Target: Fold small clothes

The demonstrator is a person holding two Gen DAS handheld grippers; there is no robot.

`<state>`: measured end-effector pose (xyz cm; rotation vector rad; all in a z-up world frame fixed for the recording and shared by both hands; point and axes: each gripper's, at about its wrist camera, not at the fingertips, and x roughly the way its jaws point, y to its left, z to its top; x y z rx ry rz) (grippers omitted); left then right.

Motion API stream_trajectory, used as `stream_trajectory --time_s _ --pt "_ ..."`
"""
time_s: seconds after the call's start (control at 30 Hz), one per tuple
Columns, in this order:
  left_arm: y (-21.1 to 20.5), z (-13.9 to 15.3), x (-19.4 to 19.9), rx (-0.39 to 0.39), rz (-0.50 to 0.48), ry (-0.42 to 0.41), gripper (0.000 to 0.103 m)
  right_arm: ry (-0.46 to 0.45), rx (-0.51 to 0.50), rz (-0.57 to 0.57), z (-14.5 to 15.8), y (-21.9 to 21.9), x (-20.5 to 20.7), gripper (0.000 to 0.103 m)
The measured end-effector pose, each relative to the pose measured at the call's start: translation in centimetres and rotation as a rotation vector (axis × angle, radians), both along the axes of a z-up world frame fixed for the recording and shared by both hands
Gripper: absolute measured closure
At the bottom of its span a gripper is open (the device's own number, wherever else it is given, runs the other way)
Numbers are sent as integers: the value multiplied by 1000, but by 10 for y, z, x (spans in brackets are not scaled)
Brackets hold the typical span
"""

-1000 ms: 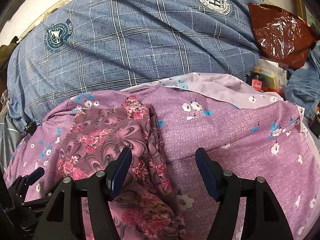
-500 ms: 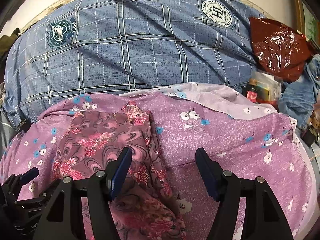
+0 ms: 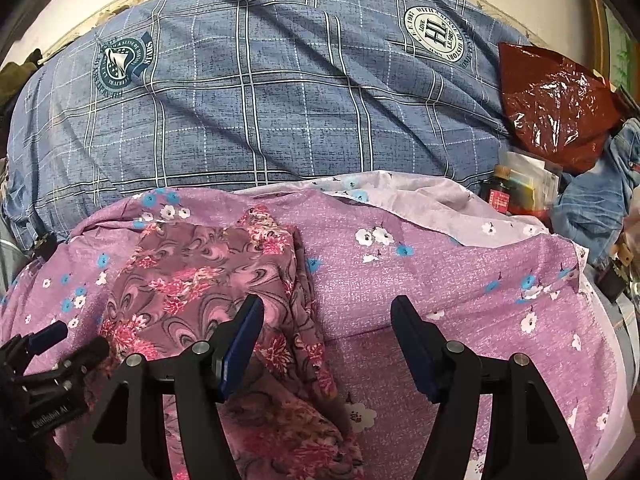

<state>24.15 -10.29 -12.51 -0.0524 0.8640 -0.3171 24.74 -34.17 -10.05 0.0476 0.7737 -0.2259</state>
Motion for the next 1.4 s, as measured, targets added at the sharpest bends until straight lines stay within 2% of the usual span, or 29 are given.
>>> stream_trajectory --time_s 0.47,0.63,0.83,0.97,1.1,1.13,1.17,1.3,1.4 --pt "-2 -13 30 -53 -69 86 19 20 -49 14 -7 3 7 35" --pt "-4 -16 41 -105 -103 124 19 26 -78 30 -9 8 9 35" --pt "-9 -22 48 -129 -136 150 19 42 -114 44 -14 12 12 35" --pt "-13 -25 50 -141 -164 165 20 61 -15 64 -17 1 14 35" --pt "-17 -25 49 -145 -195 173 20 85 2 79 -21 -5 15 35" --pt "-18 -25 48 -147 -201 176 20 101 40 97 -23 -8 15 35" --pt "-19 -25 48 -147 -208 178 20 128 132 126 -27 -14 17 35" --pt "-20 -23 46 -144 -225 174 21 140 367 126 -32 -39 17 35" --pt "-21 -23 45 -139 -232 171 21 152 477 115 -38 -51 18 34"
